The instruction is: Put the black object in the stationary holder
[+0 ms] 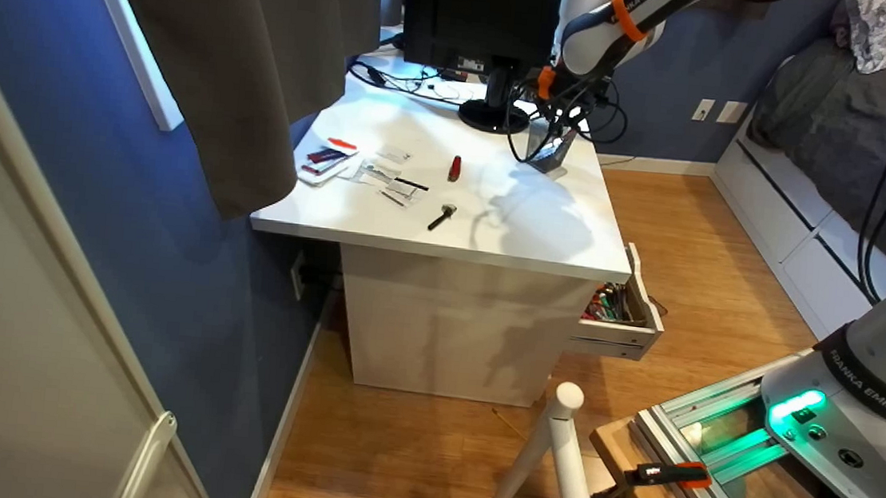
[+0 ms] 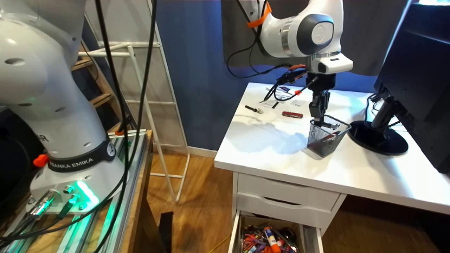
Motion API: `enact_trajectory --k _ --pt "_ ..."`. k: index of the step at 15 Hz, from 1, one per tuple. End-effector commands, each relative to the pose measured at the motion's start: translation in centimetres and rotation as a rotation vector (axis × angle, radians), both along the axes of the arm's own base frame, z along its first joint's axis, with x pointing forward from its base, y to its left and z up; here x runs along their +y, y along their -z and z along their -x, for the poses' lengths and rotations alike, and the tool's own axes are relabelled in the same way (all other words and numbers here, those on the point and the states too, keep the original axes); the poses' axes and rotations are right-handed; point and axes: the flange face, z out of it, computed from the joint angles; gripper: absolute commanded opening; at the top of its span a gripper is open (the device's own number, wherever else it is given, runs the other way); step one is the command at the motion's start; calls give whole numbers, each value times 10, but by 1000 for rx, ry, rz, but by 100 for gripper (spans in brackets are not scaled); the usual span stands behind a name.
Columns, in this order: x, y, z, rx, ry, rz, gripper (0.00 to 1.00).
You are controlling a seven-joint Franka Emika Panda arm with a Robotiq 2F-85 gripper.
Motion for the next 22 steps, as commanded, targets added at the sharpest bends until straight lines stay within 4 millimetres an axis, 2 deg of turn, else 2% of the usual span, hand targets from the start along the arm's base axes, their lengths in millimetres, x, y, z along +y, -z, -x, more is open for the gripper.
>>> enact_trajectory --k 1,2,3,8,11,17,22 --pt "0 5 -10 12 -43 -54 15" --pt "-1 6 -11 16 -50 -58 26" --pt "-2 6 -11 17 -57 -70 46" --pt "-6 -11 -12 -18 -73 -67 78" --pt "1 -32 -7 -48 -100 -77 98" --pt "34 -73 4 -91 -221 -44 100" --pt "77 -79 30 -9 -484 -53 100"
